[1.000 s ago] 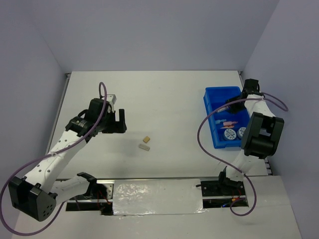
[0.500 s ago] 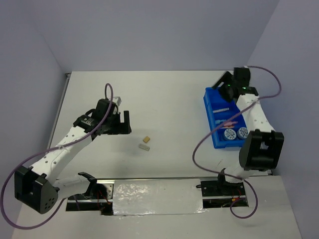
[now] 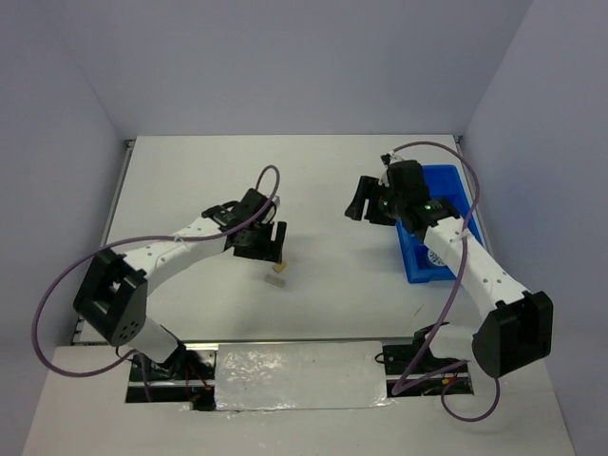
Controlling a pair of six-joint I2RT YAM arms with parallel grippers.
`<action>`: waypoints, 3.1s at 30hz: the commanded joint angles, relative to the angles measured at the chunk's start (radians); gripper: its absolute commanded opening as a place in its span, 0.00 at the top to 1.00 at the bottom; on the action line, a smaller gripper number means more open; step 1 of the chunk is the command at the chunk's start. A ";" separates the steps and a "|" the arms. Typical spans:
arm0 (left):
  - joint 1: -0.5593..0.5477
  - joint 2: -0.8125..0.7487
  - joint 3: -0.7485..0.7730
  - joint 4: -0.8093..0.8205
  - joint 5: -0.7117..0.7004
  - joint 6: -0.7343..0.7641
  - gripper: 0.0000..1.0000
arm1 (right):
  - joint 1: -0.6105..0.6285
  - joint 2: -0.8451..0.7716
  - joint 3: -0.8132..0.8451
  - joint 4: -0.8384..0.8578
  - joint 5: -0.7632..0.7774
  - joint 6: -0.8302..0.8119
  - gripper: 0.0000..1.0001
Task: Sort the stationery into containers
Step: Pick up the stationery from the center of the board.
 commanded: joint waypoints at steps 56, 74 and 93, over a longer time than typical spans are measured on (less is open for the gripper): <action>-0.195 -0.121 0.139 0.473 0.415 0.296 1.00 | 0.085 -0.211 -0.004 0.014 -0.363 0.473 0.39; -0.195 -0.081 0.179 0.447 0.438 0.328 1.00 | 0.099 -0.293 -0.005 0.014 -0.174 0.464 0.39; -0.195 -0.096 0.186 0.462 0.408 0.334 0.97 | 0.210 -0.153 0.067 -0.128 -0.283 0.333 0.52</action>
